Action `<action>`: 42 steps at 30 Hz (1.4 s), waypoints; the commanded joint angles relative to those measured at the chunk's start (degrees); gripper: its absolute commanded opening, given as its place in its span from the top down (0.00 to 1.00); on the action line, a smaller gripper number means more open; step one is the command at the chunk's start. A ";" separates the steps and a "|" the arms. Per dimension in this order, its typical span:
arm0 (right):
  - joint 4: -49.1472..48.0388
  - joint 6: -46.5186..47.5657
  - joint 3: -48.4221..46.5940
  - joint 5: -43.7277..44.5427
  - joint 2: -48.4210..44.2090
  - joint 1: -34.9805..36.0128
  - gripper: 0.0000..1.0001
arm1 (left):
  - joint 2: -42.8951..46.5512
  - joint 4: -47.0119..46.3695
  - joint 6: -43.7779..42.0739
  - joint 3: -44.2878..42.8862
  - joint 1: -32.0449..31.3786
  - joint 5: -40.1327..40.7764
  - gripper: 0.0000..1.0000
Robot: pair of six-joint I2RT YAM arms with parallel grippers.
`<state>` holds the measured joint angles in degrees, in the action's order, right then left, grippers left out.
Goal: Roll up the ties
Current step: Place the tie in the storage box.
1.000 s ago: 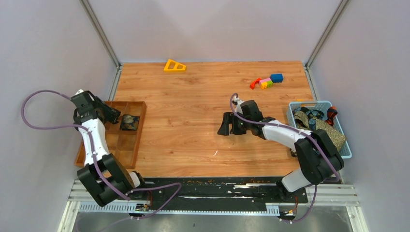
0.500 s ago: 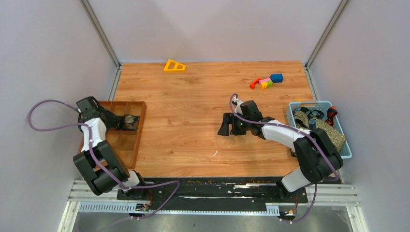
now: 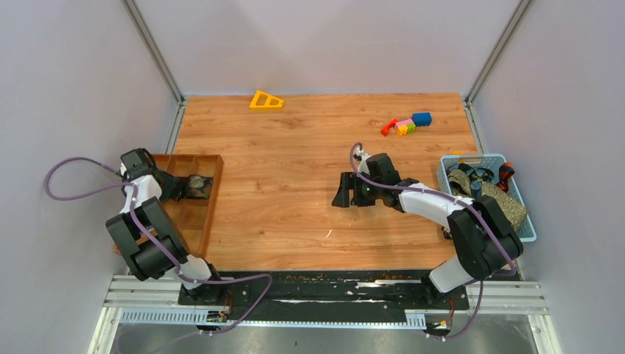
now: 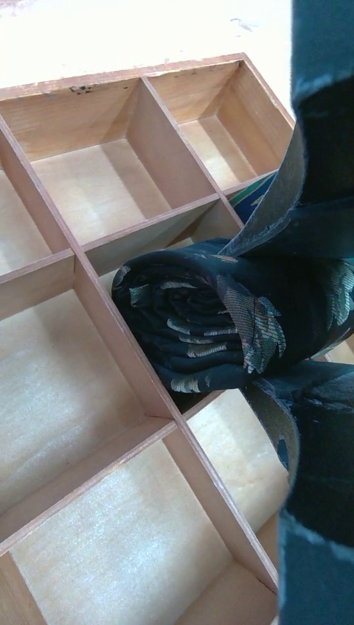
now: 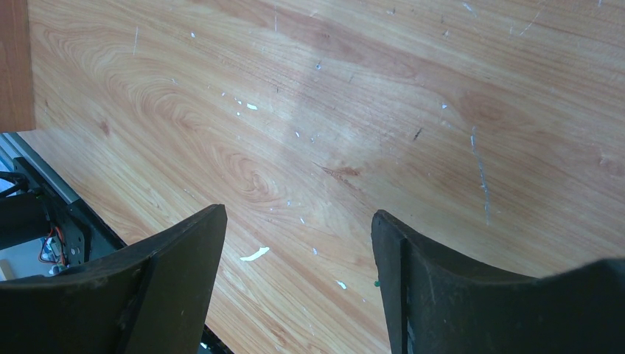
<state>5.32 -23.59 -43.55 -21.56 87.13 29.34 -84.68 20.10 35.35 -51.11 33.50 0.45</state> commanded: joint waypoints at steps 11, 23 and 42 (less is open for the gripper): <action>-0.94 0.93 -1.87 -0.50 0.66 0.30 0.28 | -7.31 0.75 4.84 -3.86 0.32 3.49 0.43; -0.75 1.01 -1.91 -0.43 0.68 0.31 0.28 | -8.23 3.41 9.71 -5.88 -4.59 3.65 0.32; -0.61 1.08 -2.06 -0.42 0.93 0.48 0.28 | 3.73 9.26 6.11 -7.06 -4.87 10.57 0.15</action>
<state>5.37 -23.18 -43.57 -21.56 87.90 29.45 -83.61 28.51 42.44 -56.21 28.38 9.37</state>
